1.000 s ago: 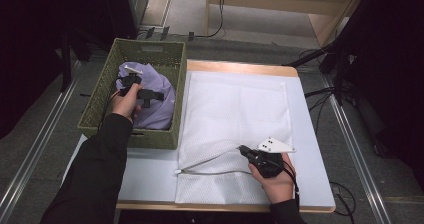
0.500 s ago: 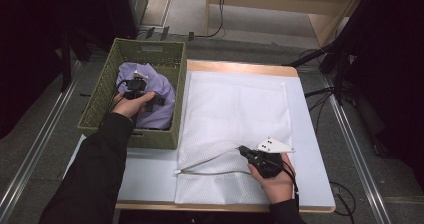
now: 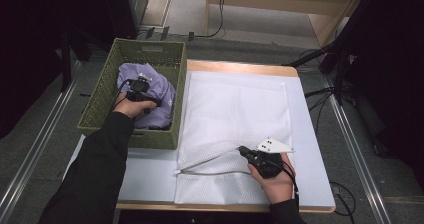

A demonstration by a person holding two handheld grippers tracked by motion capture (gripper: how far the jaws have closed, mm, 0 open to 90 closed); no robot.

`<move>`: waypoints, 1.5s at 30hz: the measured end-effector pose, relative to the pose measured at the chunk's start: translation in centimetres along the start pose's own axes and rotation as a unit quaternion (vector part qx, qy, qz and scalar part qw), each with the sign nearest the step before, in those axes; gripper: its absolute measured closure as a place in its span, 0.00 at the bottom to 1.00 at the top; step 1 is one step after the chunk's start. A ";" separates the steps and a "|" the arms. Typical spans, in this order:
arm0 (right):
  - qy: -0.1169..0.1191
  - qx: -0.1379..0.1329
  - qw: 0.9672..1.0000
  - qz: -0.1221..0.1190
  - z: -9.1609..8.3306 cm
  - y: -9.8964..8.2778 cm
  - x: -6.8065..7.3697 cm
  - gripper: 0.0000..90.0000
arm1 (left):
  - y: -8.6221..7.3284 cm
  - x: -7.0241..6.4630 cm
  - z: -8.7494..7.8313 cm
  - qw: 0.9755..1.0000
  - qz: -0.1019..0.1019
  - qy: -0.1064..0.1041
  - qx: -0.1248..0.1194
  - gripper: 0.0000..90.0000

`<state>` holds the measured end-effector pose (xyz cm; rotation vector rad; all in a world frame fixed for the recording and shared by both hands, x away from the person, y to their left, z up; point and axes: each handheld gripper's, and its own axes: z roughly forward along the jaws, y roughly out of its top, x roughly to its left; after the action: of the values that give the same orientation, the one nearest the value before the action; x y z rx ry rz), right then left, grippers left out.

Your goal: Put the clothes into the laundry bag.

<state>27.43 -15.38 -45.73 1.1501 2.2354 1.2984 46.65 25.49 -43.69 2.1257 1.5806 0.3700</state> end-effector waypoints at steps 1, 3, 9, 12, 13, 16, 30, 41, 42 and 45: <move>0.000 0.000 1.000 0.000 0.0 0.0 0.0 1.00 | 0.0 0.0 0.0 1.000 -0.002 0.002 0.000 0.57; 0.000 -0.002 1.000 -0.002 0.0 0.0 0.0 1.00 | 0.1 0.1 -0.1 1.000 -0.009 0.003 0.001 0.60; 0.000 -0.001 1.000 -0.001 0.0 0.0 0.0 1.00 | 0.5 0.1 -0.5 0.996 -0.058 -0.072 -0.008 0.83; 0.000 -0.001 1.000 -0.001 0.0 0.0 0.0 1.00 | 0.7 0.2 -0.7 0.995 -0.064 -0.080 -0.002 0.87; 0.000 -0.002 1.000 -0.002 -0.1 0.0 0.0 1.00 | 0.8 0.1 -0.8 0.995 -0.061 -0.083 -0.001 0.87; 0.000 -0.003 1.000 0.000 -0.1 0.0 -0.1 1.00 | 1.0 -0.1 -1.3 0.994 -0.062 -0.092 -0.016 0.88; -0.002 -0.002 1.000 -0.002 -0.1 0.1 0.0 1.00 | 1.4 -0.9 -4.3 0.981 -0.048 -0.146 -0.121 0.89; -0.002 -0.003 1.000 -0.003 -0.1 0.1 0.1 1.00 | 1.3 -0.7 -6.7 0.969 -0.053 -0.151 -0.189 0.89; -0.003 -0.003 1.000 -0.003 -0.1 0.1 0.0 1.00 | 1.3 -0.8 -6.8 0.968 -0.053 -0.149 -0.194 0.89; -0.003 -0.004 1.000 -0.003 -0.1 0.1 0.0 1.00 | 1.2 -0.9 -7.4 0.967 -0.046 -0.138 -0.208 0.89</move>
<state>27.36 -15.41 -45.58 1.1430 2.2269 1.2986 43.84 25.86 -36.68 1.6964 1.3027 0.3253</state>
